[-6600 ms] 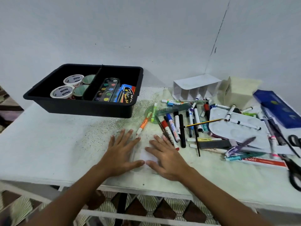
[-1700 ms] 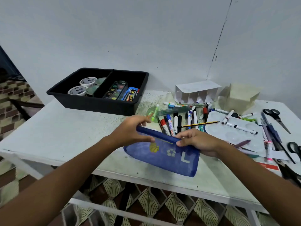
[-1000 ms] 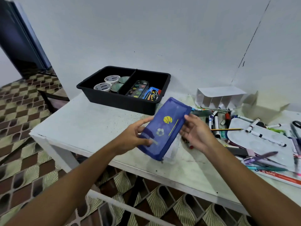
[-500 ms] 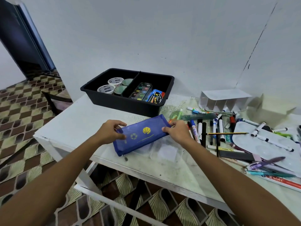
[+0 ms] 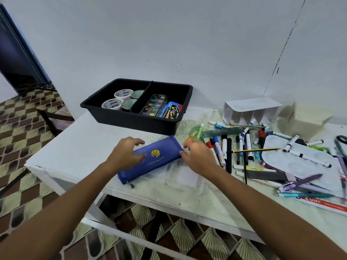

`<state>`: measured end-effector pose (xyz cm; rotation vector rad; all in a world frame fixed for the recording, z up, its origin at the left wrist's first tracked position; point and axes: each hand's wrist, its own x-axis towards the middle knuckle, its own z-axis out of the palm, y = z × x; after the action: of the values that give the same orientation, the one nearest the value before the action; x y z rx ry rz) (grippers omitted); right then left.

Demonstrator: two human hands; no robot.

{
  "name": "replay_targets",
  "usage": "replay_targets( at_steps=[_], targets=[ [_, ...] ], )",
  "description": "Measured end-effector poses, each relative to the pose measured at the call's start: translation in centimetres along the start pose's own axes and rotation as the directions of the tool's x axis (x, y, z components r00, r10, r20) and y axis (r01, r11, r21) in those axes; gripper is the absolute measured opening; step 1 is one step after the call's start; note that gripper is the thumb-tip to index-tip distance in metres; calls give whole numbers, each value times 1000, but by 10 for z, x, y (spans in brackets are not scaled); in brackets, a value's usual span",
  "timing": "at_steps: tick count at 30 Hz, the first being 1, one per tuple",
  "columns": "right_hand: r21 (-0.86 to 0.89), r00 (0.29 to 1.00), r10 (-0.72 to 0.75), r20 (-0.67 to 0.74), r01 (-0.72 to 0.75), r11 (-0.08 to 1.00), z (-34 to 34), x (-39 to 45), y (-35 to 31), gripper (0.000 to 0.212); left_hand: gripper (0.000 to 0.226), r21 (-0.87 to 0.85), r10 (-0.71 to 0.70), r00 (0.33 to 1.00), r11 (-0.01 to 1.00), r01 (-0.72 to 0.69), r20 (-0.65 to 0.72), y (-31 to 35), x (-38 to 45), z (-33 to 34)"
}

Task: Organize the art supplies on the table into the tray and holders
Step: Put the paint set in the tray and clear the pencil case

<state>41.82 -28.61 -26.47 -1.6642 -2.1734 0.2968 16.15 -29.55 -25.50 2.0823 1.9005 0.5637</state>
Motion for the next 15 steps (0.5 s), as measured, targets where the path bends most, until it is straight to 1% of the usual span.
replay_targets(
  at_steps=[1, 3, 4, 5, 7, 8, 9, 11, 13, 15],
  targets=[
    [-40, 999, -52, 7, 53, 998, -3, -7, 8, 35, 55, 15, 101, 995, 995, -101, -8, 11, 0, 6],
    [-139, 988, -151, 45, 156, 978, -6, -20, 25, 41, 70, 52, 259, 966, 964, -259, 19, 33, 0, 23],
    [-169, 980, -186, 75, 196, 966, -6, -25, 34, 46, 76, 90, 314, 948, 944, -318, 61, 45, 1, 34],
    [-184, 970, -218, 107, 234, 955, -5, -30, 41, 51, 84, 151, 336, 930, 922, -357, 145, 57, 2, 42],
    [-205, 947, -290, 140, 314, 927, -5, -37, 50, 56, 101, 286, 301, 897, 872, -396, 324, 74, 5, 58],
    [-208, 934, -324, 147, 350, 914, -5, -38, 54, 55, 106, 341, 275, 884, 846, -409, 379, 78, 7, 64],
    [-193, 926, -350, 142, 373, 907, -6, -36, 58, 53, 109, 381, 250, 878, 827, -412, 407, 78, 10, 67],
    [-99, 921, -365, 132, 379, 920, -12, -29, 65, 47, 112, 432, 201, 875, 807, -403, 440, 74, 13, 68],
    [-12, 926, -363, 102, 366, 931, -21, -17, 73, 40, 113, 455, 155, 876, 806, -380, 457, 66, 14, 65],
    [30, 934, -351, 69, 350, 936, -28, -4, 81, 37, 116, 463, 126, 882, 812, -354, 454, 54, 14, 62]
  ],
)
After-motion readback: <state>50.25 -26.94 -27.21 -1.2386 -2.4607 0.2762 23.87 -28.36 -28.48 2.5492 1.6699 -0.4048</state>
